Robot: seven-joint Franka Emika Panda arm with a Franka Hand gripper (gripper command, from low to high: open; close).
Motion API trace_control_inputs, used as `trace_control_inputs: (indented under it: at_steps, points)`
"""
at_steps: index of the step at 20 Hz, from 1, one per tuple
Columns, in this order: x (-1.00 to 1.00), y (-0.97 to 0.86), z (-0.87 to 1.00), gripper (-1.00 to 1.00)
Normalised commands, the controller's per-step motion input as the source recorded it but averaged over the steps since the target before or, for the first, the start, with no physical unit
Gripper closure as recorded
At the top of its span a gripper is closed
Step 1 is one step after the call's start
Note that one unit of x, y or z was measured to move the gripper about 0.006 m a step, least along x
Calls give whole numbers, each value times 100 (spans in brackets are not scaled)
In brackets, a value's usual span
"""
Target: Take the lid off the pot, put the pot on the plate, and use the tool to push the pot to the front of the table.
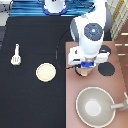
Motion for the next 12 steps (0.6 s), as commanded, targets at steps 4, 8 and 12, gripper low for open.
trace_control_inputs:
  at_steps: [4,8,12]
  points:
    - [-11,13,-10,100]
    - [-10,8,57,100]
    - [-57,10,95,100]
